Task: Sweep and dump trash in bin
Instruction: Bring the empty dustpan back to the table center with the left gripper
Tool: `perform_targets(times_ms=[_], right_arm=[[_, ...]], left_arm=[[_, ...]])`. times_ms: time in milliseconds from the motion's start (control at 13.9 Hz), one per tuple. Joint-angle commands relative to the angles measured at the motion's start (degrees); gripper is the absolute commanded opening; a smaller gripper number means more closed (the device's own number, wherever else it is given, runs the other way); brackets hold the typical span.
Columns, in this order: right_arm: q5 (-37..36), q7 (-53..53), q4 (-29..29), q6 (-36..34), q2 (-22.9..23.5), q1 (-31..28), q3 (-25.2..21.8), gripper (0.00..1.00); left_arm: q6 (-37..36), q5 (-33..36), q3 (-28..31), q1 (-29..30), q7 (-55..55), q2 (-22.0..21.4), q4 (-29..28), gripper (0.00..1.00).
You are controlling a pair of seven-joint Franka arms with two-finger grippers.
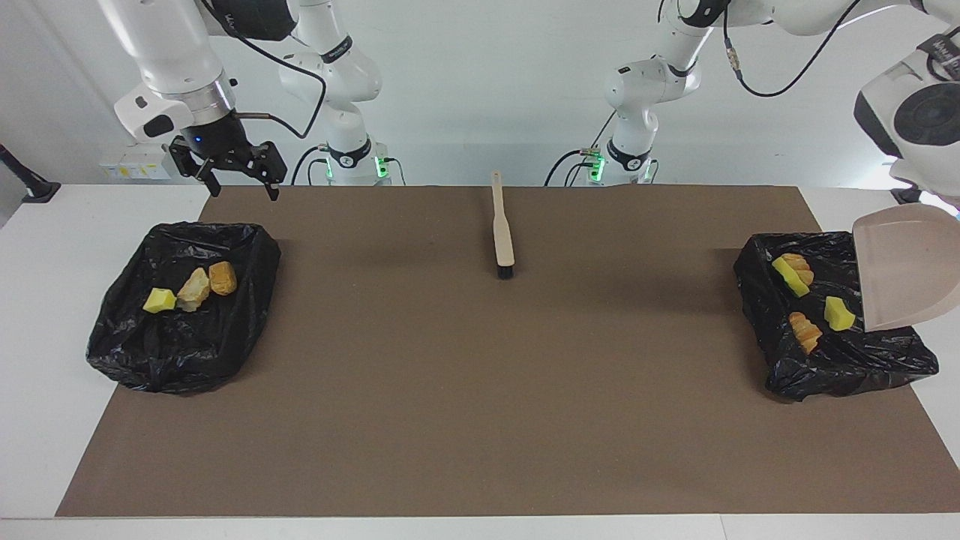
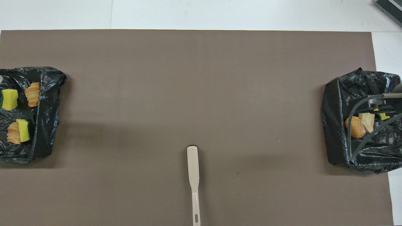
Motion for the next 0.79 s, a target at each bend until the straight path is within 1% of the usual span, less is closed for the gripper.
perform_targets(times_ms=[0,144,216,433,577,722], right_arm=[[1.7,0.0,-0.7,-0.8,-0.7,-0.2,0.2,1.0],[4.5,1.4,-1.9,-0.7,-1.7,-0.2,0.2,1.0],[4.6,1.9,-2.8,-0.5,-2.2,-0.2,0.2,1.0],[4.5,1.4,-2.1,-0.5,-1.8,-0.2,0.1,1.0],[4.5,1.4,-2.1,-0.6,-1.8,-0.8,0.0,1.0],[4.5,1.4,-2.1,-0.6,-1.8,-0.8,0.1,1.0]], left_arm=[[-1.7,-7.7,-0.4,0.2,0.0,-4.0,0.6,0.0],[-3.5,-12.4,0.0,0.3,-0.3,-4.5,0.7,0.0],[-4.9,-15.0,-0.1,0.3,-2.1,-4.8,0.7,0.0],[-9.4,-22.2,-0.5,0.3,-16.8,-6.8,0.5,0.0],[-12.3,-25.9,-0.9,-0.6,-24.0,-7.4,0.5,0.0],[-15.4,-32.7,-1.4,-1.1,-33.4,-7.8,0.1,0.0]])
